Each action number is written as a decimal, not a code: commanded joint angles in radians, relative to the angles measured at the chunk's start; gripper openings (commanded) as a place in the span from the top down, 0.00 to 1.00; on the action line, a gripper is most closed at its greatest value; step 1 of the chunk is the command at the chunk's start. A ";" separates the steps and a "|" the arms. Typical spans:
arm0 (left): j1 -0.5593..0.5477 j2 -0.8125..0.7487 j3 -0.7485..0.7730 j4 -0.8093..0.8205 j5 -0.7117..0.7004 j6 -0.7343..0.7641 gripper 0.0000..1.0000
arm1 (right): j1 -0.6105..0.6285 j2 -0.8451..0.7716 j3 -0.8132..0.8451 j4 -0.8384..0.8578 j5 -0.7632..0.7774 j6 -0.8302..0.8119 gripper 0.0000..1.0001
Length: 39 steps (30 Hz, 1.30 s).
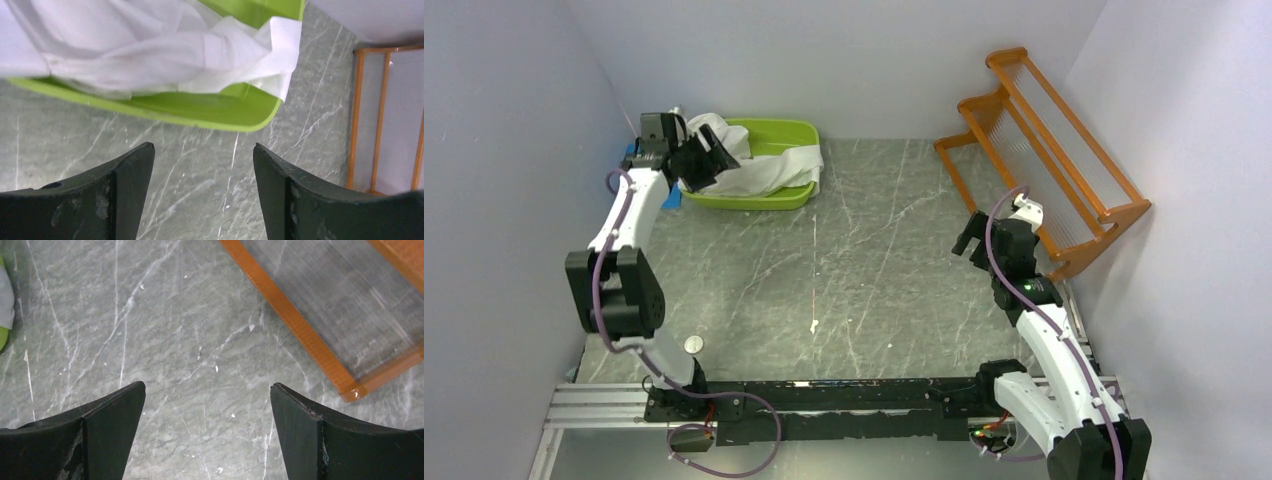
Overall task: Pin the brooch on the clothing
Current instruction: Pick up the clothes from the bin.
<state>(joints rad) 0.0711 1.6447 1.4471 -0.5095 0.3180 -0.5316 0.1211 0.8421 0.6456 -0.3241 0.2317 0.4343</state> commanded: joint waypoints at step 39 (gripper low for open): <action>-0.297 -0.184 0.608 0.080 0.074 -0.200 0.97 | -0.004 0.004 0.228 -0.070 -0.192 0.009 0.00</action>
<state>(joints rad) -0.1455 1.6047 2.0548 -0.6777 0.3370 -0.6086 0.1192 0.8581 0.7910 -0.4107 0.0921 0.4606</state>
